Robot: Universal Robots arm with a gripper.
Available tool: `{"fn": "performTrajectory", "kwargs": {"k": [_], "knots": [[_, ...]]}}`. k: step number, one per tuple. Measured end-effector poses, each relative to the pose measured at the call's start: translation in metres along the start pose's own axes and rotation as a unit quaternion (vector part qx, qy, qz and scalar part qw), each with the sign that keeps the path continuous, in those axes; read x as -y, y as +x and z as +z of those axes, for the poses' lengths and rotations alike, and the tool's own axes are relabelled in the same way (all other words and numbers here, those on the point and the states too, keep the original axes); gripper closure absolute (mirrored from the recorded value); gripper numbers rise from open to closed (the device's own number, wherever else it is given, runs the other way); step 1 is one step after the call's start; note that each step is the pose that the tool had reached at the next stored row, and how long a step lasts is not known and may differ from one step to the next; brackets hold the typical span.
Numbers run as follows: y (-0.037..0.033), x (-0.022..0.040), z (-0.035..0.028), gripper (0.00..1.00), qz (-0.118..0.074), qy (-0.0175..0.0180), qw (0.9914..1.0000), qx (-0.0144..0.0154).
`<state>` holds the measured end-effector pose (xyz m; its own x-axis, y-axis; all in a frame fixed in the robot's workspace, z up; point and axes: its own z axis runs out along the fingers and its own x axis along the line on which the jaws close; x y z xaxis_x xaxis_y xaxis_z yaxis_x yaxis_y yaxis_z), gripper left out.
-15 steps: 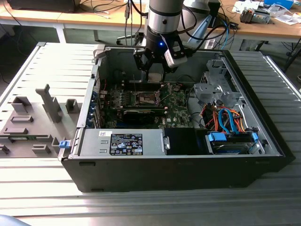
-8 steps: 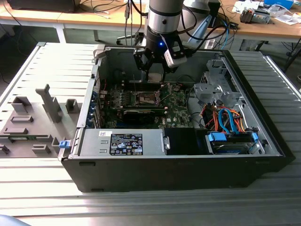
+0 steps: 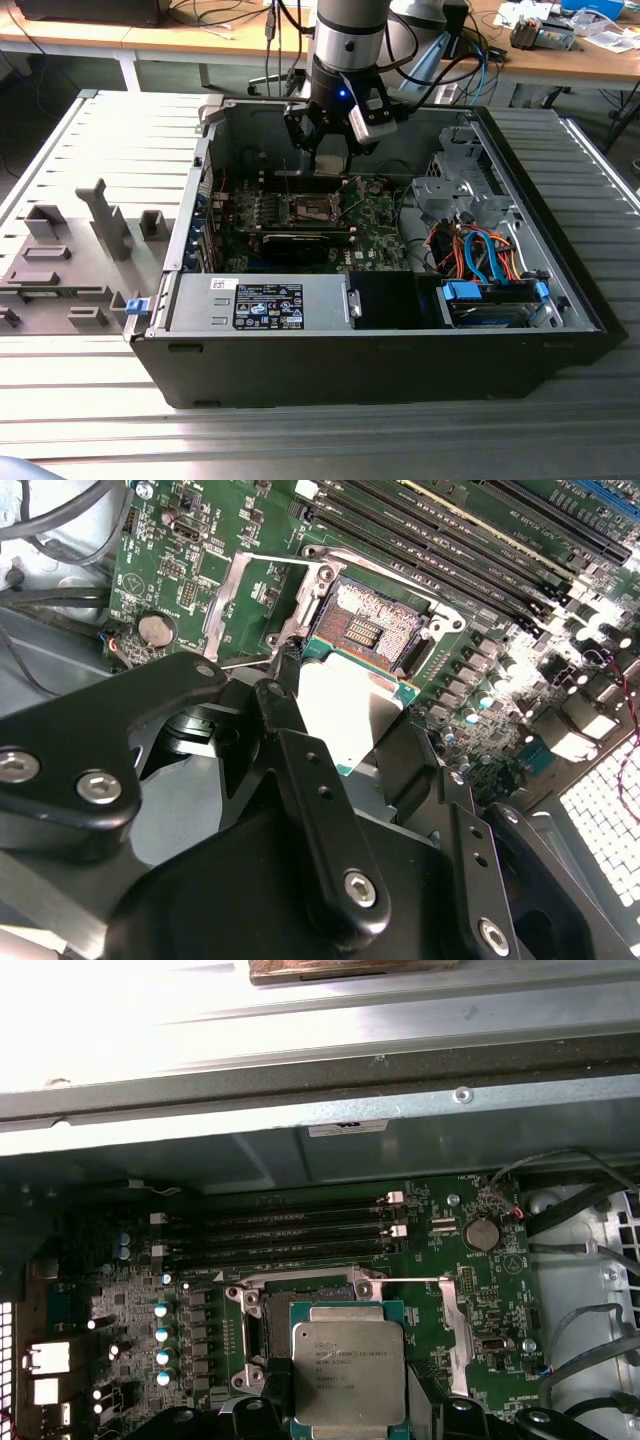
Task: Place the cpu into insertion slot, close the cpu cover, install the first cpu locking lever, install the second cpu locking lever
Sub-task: 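Place the cpu into insertion slot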
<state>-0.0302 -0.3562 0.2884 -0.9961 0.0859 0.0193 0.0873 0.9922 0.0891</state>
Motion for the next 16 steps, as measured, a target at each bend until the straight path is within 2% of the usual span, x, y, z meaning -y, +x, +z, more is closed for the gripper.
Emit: {"fn": "performTrajectory", "kwargs": {"k": [16], "knots": [[0.0,0.0,0.0,0.46,0.004,-0.0001,0.99999,0.0004]]}}
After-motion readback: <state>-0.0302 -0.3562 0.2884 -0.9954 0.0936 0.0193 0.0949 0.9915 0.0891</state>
